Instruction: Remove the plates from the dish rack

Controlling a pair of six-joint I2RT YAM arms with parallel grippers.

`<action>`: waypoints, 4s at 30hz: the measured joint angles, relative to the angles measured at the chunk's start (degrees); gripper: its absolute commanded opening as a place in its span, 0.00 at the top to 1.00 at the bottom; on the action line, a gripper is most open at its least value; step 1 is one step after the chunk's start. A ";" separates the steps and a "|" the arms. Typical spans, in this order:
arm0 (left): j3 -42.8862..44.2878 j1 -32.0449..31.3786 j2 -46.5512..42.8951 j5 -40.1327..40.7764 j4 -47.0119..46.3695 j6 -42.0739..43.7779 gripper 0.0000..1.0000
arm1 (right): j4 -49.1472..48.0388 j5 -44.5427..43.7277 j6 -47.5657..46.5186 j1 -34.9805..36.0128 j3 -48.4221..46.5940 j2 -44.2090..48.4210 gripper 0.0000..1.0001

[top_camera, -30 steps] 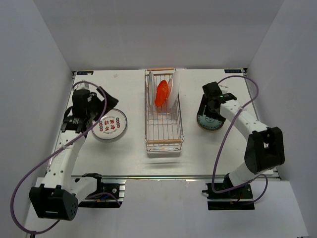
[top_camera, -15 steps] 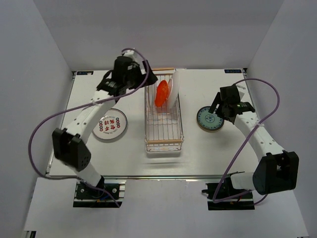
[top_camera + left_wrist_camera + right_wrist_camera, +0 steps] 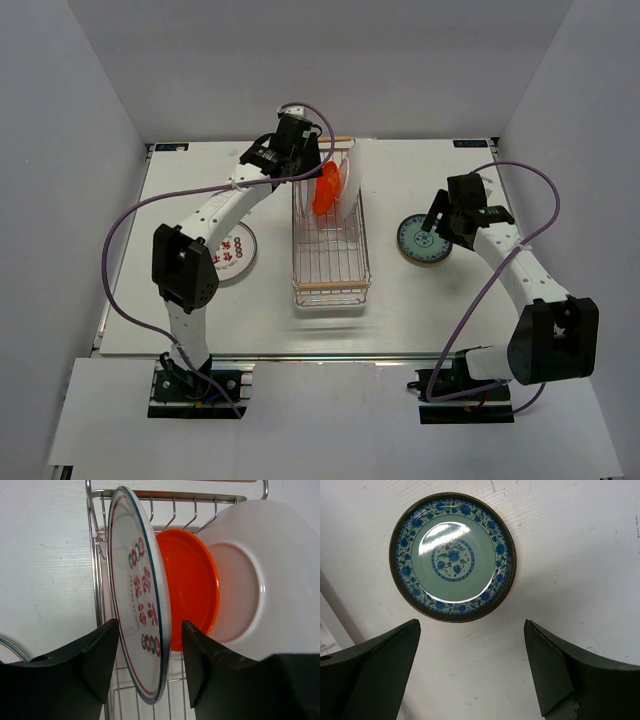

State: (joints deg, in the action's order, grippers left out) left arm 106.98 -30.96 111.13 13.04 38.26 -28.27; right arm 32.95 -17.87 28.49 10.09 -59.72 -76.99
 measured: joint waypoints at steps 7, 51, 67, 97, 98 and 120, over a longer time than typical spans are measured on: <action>3.45 -1.11 2.05 2.80 1.79 0.33 0.62 | 0.00 1.18 -0.46 -0.57 0.00 -0.26 0.11; 2.56 -1.16 -17.35 -1.36 1.03 0.22 1.00 | 0.26 4.50 -1.40 -1.36 -0.02 -2.23 0.11; -18.80 0.87 -20.39 27.54 14.03 -8.37 1.00 | 1.20 4.11 -2.25 -1.36 -0.15 -2.99 0.11; -26.43 5.33 -4.79 27.82 7.87 -6.56 0.54 | 3.30 2.56 -3.28 -1.36 -0.17 -2.75 0.11; -26.64 5.33 -4.72 27.71 7.76 -6.71 0.47 | 3.56 2.38 -3.28 -1.36 -0.17 -2.56 0.11; -31.21 5.79 -23.04 26.10 7.67 -10.01 0.02 | 7.61 11.26 -7.89 2.99 -11.47 11.98 0.11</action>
State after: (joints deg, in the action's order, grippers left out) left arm 75.77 -25.17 88.09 39.13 45.93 -38.28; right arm 40.56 -6.61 20.60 13.08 -71.20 -65.01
